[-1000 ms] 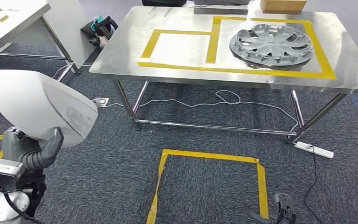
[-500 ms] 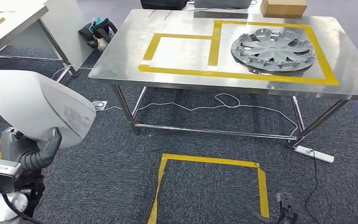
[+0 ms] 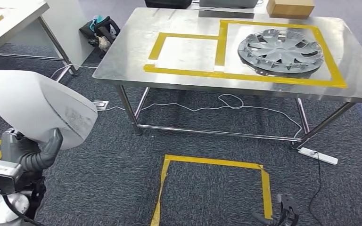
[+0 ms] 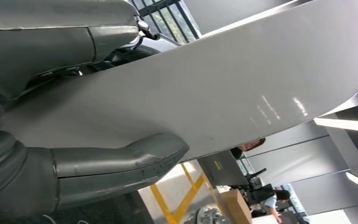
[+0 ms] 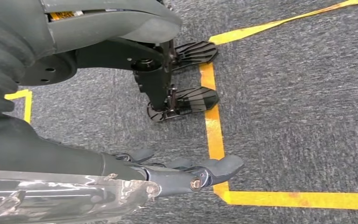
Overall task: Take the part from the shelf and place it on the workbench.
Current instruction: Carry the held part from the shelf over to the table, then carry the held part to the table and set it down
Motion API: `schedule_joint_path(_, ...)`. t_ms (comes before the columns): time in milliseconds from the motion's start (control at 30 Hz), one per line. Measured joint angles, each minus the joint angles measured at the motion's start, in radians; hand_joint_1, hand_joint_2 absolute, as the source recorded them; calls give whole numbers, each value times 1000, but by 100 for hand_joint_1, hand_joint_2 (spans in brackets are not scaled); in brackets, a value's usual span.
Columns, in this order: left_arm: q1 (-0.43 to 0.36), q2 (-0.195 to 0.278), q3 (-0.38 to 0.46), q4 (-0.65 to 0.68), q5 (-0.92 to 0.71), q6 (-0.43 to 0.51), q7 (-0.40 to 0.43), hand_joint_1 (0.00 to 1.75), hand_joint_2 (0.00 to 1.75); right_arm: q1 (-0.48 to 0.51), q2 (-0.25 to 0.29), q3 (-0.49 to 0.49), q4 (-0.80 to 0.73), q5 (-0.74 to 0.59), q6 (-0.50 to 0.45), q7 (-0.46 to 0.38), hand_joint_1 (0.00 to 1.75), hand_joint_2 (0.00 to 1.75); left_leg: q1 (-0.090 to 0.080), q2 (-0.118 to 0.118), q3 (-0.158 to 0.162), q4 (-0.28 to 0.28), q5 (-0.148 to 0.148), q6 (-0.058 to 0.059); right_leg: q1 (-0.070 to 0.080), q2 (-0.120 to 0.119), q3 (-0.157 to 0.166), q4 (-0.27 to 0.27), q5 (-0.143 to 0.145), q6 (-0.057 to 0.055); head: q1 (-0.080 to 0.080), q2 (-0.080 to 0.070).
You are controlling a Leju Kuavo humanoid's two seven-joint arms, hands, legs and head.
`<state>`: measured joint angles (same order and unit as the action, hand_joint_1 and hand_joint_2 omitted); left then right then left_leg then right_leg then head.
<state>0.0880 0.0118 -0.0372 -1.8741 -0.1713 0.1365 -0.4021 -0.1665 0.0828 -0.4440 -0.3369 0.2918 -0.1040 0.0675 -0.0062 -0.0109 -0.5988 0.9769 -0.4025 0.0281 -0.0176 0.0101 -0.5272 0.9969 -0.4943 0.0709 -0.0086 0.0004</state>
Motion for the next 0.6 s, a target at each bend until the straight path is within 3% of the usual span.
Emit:
schedule_joint_path(67,-1,-2,0,-1,0,1,0,175,175,-1,0,0,-1,0,0,0,0,175,5,4,12,-11,1,6,1,-2,-48,94,-43,1,4,0)
schedule_joint_path(133,-1,-4,1,-1,0,1,0,175,175,1,0,0,-1,-1,0,0,0,175,6,7,14,-11,-2,8,0,-2,-129,233,-93,3,7,0)
schedule_joint_path(167,0,-5,1,-1,0,1,0,175,175,4,0,0,-1,-1,0,0,0,175,7,8,16,-11,-4,7,-1,-2,-158,275,-97,5,7,0)
schedule_joint_path(200,0,-5,1,-1,0,1,0,175,175,6,0,0,-1,-1,0,0,0,175,8,8,19,-10,-6,4,-2,-3,-167,275,-80,7,8,0)
schedule_joint_path(233,1,-5,1,-1,0,1,0,175,175,8,0,0,-1,-1,0,0,0,175,10,8,23,-9,-9,-1,-5,-5,-155,235,-44,10,7,0)
schedule_joint_path(300,1,-6,1,-1,0,1,0,175,175,7,1,0,-1,-1,0,0,0,175,14,9,30,-1,-20,-16,-10,-14,-98,101,30,17,9,0)
schedule_joint_path(333,0,-6,1,-1,0,1,1,175,175,5,2,0,-1,-1,0,0,0,175,13,9,31,4,-24,-24,-11,-16,-74,52,48,14,11,0)
schedule_joint_path(367,0,-6,1,-1,0,1,1,175,175,4,3,0,-1,-1,1,0,0,175,11,9,30,8,-27,-31,-11,-17,-61,26,54,9,11,0)
schedule_joint_path(500,0,-6,0,-1,0,1,1,175,175,5,3,0,-1,-1,0,1,0,175,14,11,24,23,-40,-49,-7,-5,-62,27,49,-26,7,0)
schedule_joint_path(533,-1,-7,0,-1,0,1,1,175,175,4,3,0,-1,-1,0,0,0,175,16,11,11,52,-58,-53,-8,-2,-62,27,49,-33,6,0)
schedule_joint_path(600,-1,-6,0,-1,0,2,1,175,175,3,3,0,-1,-1,0,0,0,175,16,11,-48,169,-115,-58,-7,2,-61,27,48,-41,3,0)
